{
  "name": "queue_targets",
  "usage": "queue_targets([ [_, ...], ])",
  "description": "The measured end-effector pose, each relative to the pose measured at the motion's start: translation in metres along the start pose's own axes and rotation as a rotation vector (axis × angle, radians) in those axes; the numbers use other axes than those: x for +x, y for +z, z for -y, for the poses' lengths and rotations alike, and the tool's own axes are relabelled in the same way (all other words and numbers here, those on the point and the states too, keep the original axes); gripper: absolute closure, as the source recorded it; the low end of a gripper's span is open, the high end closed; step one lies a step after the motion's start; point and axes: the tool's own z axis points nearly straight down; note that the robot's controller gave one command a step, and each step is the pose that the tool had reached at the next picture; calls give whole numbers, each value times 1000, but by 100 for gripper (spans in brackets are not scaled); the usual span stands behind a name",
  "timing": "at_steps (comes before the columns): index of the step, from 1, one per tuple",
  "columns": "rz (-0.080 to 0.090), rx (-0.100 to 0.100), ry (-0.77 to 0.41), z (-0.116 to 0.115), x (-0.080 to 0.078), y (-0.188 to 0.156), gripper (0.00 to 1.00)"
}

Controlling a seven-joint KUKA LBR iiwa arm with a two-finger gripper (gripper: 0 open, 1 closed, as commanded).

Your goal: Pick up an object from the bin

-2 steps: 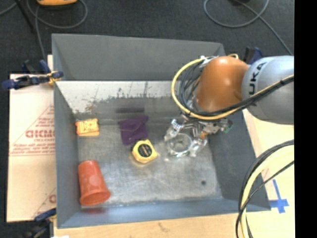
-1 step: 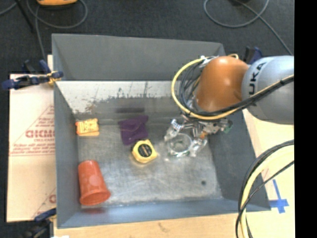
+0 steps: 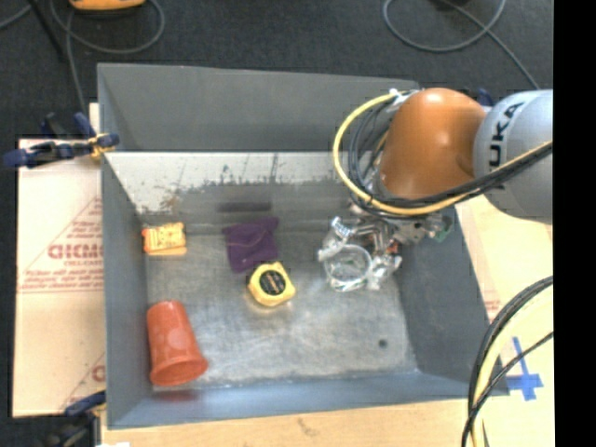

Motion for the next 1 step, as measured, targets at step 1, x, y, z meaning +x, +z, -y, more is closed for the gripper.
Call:
queue_targets([
  [1,4,9,-3,3,0,-50,100],
])
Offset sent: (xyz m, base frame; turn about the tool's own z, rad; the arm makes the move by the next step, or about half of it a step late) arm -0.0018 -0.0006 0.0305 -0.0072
